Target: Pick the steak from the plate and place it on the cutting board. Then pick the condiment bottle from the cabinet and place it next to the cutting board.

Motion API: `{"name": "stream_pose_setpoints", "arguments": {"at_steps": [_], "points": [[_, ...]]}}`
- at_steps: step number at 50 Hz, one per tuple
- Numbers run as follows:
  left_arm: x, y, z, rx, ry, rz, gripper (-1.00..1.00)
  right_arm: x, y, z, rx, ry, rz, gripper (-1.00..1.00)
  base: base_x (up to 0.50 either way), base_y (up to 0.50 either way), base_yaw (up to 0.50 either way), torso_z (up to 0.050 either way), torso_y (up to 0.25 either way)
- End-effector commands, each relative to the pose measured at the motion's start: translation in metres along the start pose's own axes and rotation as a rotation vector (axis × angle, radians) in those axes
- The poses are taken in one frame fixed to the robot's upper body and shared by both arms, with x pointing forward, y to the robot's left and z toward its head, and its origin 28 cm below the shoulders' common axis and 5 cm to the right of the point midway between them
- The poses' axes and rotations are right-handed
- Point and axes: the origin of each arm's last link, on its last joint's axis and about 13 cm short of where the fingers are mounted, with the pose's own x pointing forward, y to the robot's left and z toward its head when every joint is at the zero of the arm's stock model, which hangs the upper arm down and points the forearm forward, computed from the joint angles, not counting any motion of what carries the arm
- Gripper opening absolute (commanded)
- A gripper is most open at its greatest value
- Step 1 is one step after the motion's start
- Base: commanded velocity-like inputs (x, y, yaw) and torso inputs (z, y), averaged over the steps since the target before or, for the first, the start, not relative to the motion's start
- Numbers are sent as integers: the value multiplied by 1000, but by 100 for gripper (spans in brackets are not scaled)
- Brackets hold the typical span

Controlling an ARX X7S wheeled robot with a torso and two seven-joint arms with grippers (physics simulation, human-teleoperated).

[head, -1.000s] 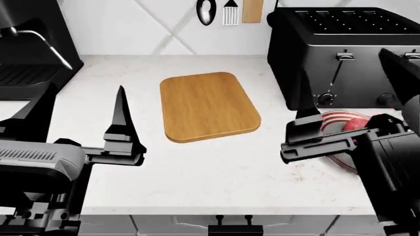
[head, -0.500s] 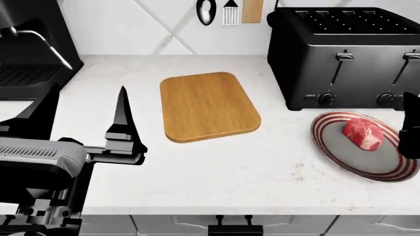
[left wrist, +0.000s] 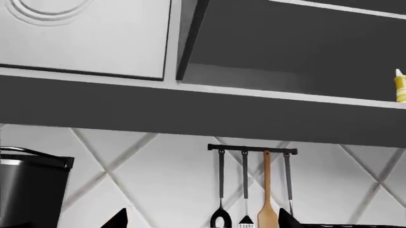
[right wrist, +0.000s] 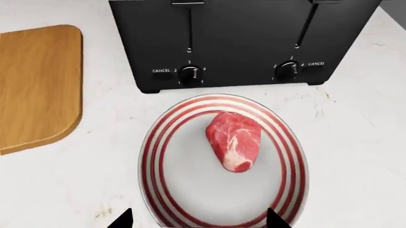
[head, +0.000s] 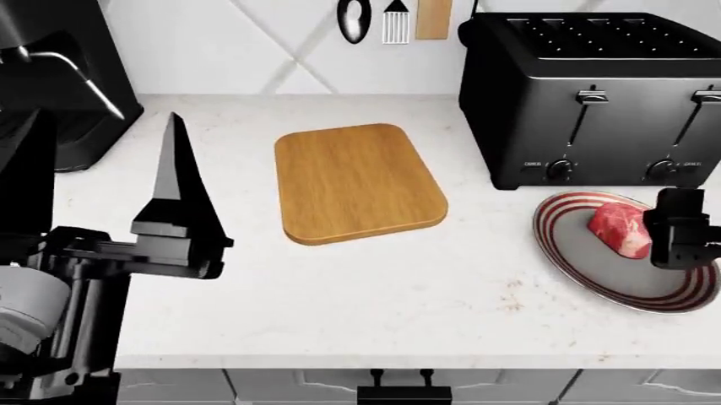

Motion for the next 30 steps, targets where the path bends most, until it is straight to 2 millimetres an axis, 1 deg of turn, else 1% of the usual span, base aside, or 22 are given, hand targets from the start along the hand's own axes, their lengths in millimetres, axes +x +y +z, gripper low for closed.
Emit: {"name": "stream_pose_setpoints", "arguments": {"at_steps": [1, 5, 11, 19, 25, 30], "points": [[7, 3, 1, -39, -120, 5, 100, 29, -11, 33, 30, 101, -30, 100, 0, 0, 0, 0, 0], [8, 4, -2, -35, -116, 8, 100, 38, -11, 44, 21, 114, -45, 100, 0, 0, 0, 0, 0], [9, 6, -5, -34, -111, 9, 100, 60, -4, 56, -7, 142, -41, 100, 0, 0, 0, 0, 0], [11, 9, -4, -41, -123, 20, 100, 79, -4, 57, -7, 171, -53, 100, 0, 0, 0, 0, 0], [14, 9, -12, -32, -104, 20, 100, 89, -9, 60, 7, 175, -69, 100, 0, 0, 0, 0, 0], [15, 9, -18, -23, -93, 16, 100, 98, -15, 56, 38, 177, -77, 100, 0, 0, 0, 0, 0]]}}
